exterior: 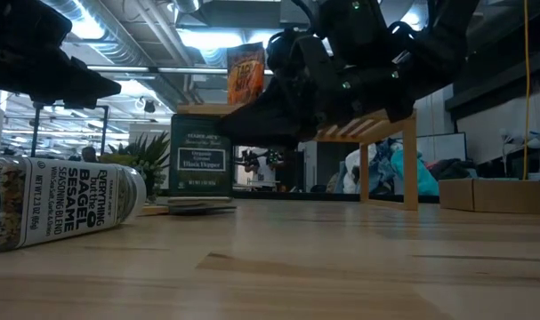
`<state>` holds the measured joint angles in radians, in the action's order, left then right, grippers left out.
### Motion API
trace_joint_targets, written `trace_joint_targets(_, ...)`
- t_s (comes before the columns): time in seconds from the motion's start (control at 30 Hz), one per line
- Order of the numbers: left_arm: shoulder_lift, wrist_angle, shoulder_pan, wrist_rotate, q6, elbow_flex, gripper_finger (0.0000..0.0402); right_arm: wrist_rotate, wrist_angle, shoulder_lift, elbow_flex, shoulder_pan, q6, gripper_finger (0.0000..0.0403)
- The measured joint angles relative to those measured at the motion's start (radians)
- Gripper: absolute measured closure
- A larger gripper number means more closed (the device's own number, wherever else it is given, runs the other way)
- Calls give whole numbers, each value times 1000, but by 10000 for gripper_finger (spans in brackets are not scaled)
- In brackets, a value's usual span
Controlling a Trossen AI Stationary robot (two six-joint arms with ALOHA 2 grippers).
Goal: Shelf spices
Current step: Put the black seasoning can on the shelf
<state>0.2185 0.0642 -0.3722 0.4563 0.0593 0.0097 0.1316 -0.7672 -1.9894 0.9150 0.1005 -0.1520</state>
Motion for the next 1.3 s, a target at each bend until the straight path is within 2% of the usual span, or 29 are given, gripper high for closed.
trace_joint_targets(0.3,0,0,0,0,0,0,402,-15,48,61,0,0,2,269)
trace_joint_targets(0.97,0,0,0,0,0,0,402,-258,318,319,0,0,159,270)
trace_joint_targets(1.3,0,0,0,0,0,0,402,-371,393,424,0,-1,212,270)
